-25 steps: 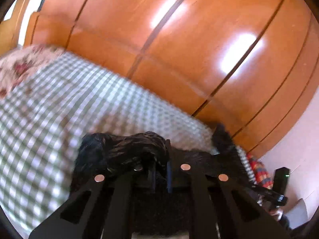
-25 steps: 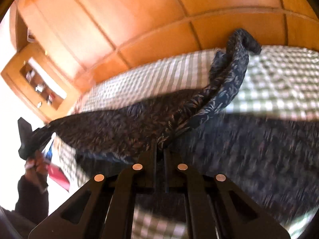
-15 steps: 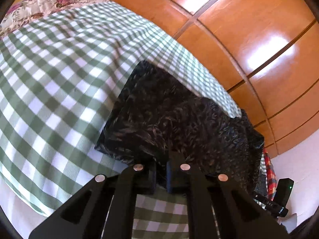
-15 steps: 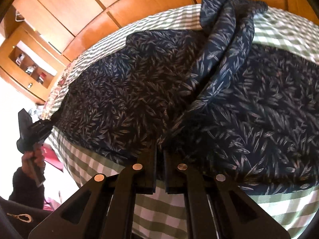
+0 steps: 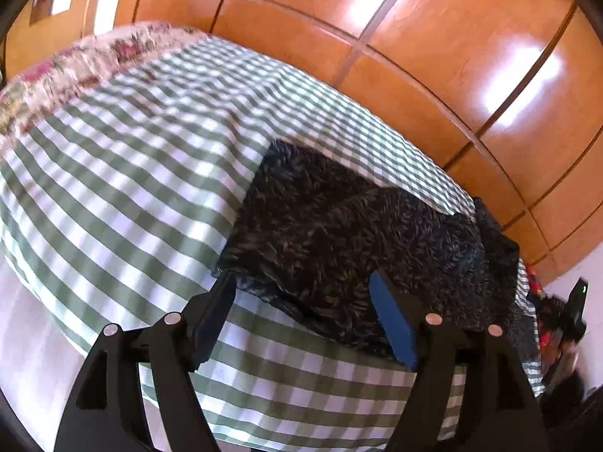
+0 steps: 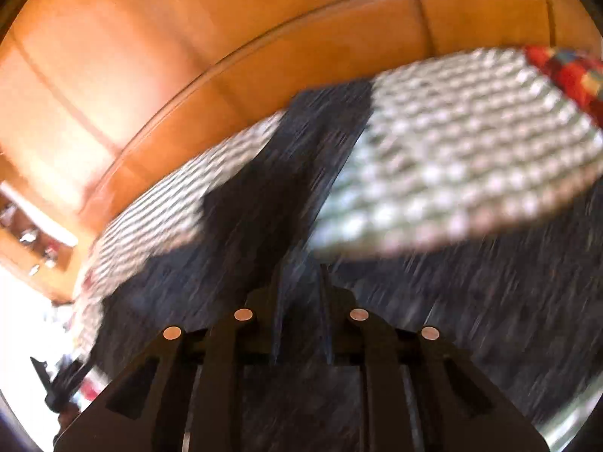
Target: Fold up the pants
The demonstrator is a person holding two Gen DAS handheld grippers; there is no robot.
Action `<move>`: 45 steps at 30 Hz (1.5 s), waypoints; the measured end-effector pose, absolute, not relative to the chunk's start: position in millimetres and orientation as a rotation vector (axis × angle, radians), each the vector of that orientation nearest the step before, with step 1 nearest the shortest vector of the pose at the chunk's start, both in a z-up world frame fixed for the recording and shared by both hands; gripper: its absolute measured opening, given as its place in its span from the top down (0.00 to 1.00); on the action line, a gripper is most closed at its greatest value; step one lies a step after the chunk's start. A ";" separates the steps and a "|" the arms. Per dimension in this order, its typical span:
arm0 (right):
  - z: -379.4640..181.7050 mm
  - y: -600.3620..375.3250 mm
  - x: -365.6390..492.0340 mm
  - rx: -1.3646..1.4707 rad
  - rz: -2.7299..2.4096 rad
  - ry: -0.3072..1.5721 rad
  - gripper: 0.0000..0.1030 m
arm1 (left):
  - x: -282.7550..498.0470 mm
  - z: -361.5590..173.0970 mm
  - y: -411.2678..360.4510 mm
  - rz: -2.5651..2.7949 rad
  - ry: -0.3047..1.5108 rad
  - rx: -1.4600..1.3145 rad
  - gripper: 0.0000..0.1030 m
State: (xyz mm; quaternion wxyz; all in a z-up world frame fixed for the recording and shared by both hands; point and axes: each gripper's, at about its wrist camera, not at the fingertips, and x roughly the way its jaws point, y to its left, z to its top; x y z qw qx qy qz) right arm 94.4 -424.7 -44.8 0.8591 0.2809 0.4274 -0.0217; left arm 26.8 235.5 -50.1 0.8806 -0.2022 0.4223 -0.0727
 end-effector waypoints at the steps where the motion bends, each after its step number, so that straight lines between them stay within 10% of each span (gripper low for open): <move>1: -48.2 -434.0 106.7 0.616 -0.060 0.905 0.84 | 26.7 -45.7 234.6 -0.151 0.869 -0.418 0.28; 2: -53.1 -446.1 120.7 0.656 -0.087 0.905 0.78 | 26.8 -42.6 233.5 -0.151 0.863 -0.414 0.28; 4: -63.2 -467.3 151.2 0.702 -0.119 0.896 0.34 | 28.3 -33.1 225.8 -0.172 0.842 -0.396 0.28; 13: -104.5 -511.7 248.1 0.808 -0.264 0.904 0.34 | 52.8 -22.1 151.9 -0.400 0.872 -0.309 0.25; 17: -111.8 -514.2 274.7 0.744 -0.313 0.899 0.46 | 64.1 -25.5 107.2 -0.529 0.906 -0.251 0.25; 22: -99.3 -507.3 293.7 0.608 -0.288 0.942 0.99 | 70.0 -29.1 34.2 -0.688 0.938 -0.116 0.21; 39: 36.3 -562.4 56.9 0.537 -0.392 0.713 0.99 | 15.1 -40.6 -142.0 -1.004 0.923 0.258 0.16; 45: 14.0 -594.0 -24.6 0.639 -0.491 0.731 0.99 | 13.3 -61.8 -157.1 -1.011 0.985 0.323 0.35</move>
